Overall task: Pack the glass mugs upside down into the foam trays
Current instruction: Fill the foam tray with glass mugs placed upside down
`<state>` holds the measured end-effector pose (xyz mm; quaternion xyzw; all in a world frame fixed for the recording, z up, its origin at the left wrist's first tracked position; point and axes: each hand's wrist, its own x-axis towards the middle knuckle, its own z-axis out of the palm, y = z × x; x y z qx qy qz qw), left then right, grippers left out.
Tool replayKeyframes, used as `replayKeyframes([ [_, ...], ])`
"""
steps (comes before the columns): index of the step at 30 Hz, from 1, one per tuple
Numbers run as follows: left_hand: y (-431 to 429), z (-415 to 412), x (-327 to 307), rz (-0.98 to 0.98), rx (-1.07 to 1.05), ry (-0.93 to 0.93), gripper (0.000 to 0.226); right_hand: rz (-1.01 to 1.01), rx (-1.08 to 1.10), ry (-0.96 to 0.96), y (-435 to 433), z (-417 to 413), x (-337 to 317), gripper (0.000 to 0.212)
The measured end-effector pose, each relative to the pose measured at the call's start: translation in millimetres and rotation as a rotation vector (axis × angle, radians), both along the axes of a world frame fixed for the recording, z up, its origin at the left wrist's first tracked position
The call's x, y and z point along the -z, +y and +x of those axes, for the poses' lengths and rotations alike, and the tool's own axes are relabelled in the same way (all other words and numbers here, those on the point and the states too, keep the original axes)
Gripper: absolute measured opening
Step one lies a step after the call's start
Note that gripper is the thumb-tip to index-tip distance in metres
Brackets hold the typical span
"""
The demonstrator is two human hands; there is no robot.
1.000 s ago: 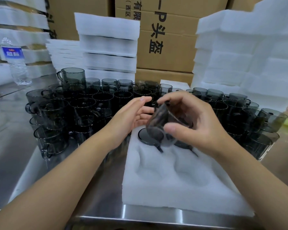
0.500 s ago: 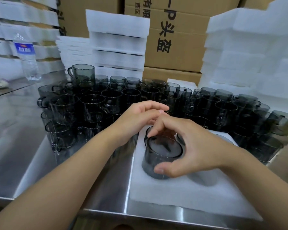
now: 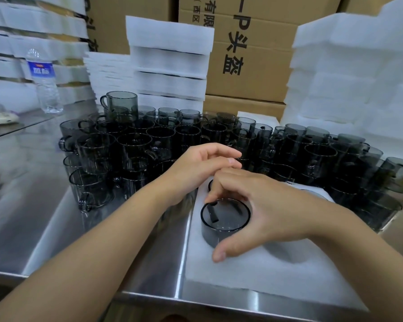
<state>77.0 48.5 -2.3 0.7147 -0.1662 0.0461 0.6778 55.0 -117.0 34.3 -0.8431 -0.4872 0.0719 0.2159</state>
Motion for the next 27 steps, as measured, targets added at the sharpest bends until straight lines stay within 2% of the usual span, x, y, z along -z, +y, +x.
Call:
replayKeyframes([
  [4, -1, -1, 0, -0.009, -0.002, 0.01, 0.017, -0.046, -0.004, -0.001, 1, 3, 3, 0.062],
  [6, -1, -1, -1, -0.011, -0.001, 0.009, 0.017, 0.002, -0.018, 0.064, 1, 4, 4, 0.065],
  [10, -1, -1, -1, 0.018, -0.013, -0.014, 0.018, 0.109, -0.039, 0.211, -6, 8, 5, 0.052],
  [13, -2, -1, -1, 0.03, -0.023, -0.035, 0.019, 0.04, -0.011, 0.181, -9, 11, 4, 0.041],
  [18, -3, -2, -2, 0.053, -0.036, -0.037, 0.02, -0.102, -0.002, 0.184, -13, 11, 0, 0.049],
  [27, -4, -5, -1, 0.046, -0.044, -0.038, 0.019, -0.194, 0.002, 0.091, -9, 10, -2, 0.058],
])
